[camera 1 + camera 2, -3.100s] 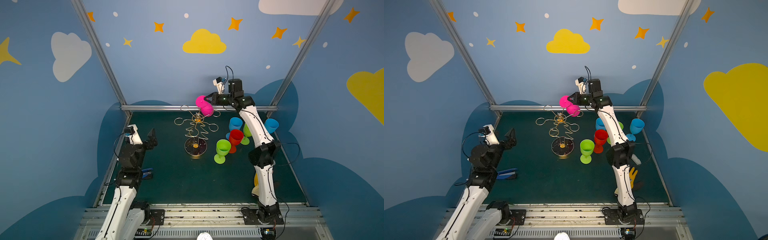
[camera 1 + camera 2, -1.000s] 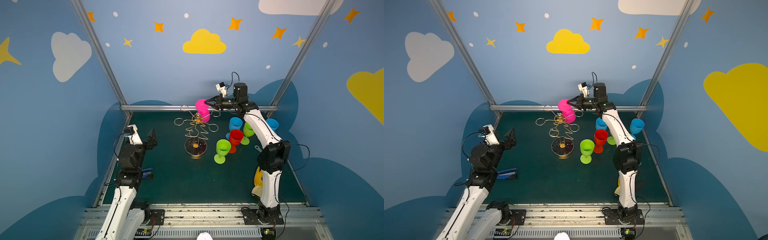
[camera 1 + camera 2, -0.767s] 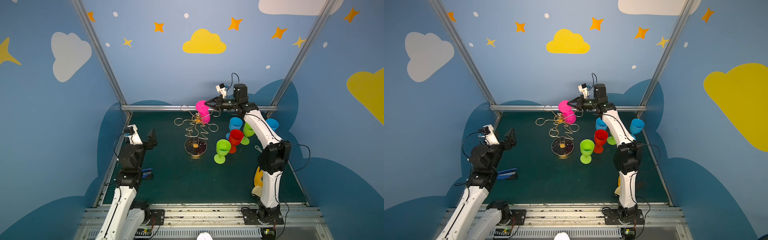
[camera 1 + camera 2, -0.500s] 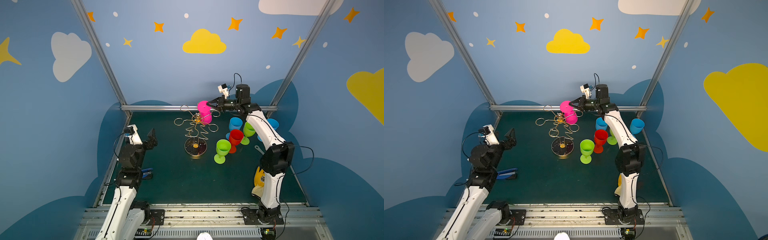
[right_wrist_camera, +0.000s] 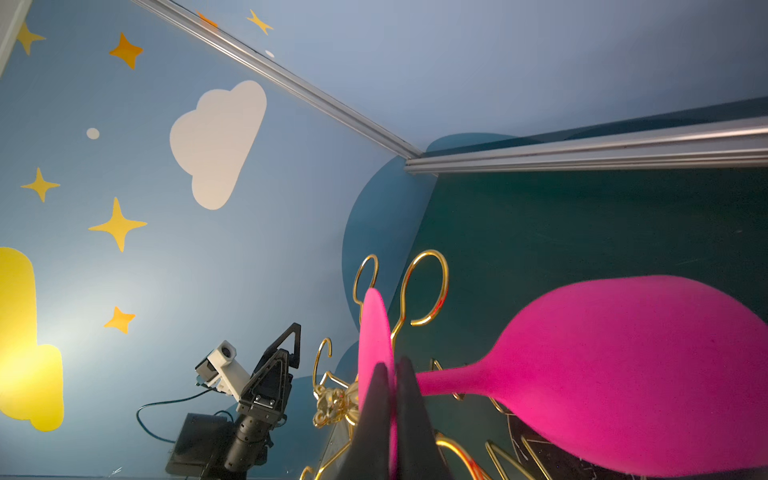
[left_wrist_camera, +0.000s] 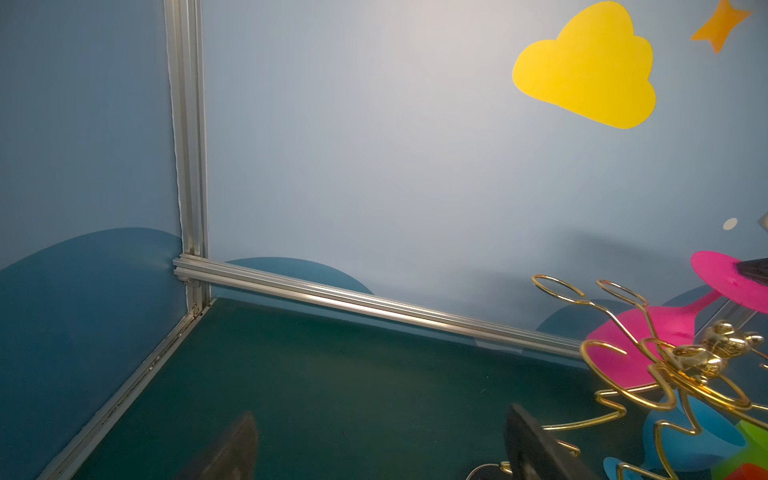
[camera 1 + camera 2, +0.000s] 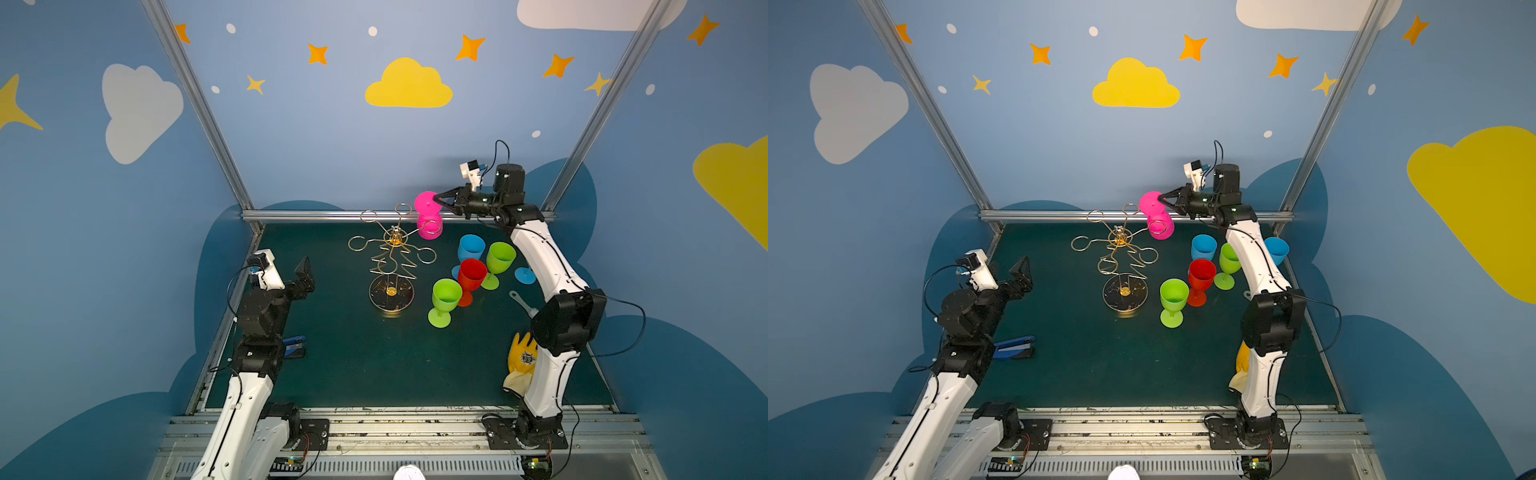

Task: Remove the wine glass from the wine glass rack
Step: 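Raise the magenta glass above the rack while the left arm reaches toward it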

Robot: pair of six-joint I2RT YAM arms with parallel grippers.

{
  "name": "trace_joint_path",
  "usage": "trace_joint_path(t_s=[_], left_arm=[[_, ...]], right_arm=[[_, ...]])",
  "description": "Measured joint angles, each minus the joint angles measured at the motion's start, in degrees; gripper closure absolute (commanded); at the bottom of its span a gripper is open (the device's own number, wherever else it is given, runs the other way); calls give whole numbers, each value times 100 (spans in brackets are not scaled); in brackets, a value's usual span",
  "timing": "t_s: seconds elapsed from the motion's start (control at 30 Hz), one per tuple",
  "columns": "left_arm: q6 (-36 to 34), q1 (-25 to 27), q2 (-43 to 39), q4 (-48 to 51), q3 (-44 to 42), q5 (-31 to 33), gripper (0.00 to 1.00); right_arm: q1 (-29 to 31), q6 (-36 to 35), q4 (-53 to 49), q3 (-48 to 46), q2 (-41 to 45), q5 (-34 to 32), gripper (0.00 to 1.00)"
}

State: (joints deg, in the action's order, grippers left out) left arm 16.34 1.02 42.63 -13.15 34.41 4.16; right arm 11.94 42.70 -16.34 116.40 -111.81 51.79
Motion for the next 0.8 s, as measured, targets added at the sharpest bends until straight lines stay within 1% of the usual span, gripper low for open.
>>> trace_joint_path(t_s=[0.07,0.2,0.37,0.5,0.57,0.63,0.8], left_arm=[[118,0,-44,46,46,-151,11],[433,-2,-76,118,439,-726,15],[887,22,24,120,1344,-1915,21],[1320,184,367,35,2039,-3016,26],[1482,372,599,-22,2308,-3456,28],[1563,680,846,-37,2538,-3773,29],[1508,1635,1366,-4,2861,-4081,31]], right_arm=[[-120,-55,-55,-7,201,-76,100],[-302,-227,-136,-122,769,-286,100],[-271,-540,-175,-380,1552,-448,100],[-120,-960,-380,-584,2142,-619,100],[2,-1200,-557,-616,2389,-695,100],[177,-1464,-730,-645,2643,-785,100],[678,-2024,-1154,-732,3185,-960,100]])
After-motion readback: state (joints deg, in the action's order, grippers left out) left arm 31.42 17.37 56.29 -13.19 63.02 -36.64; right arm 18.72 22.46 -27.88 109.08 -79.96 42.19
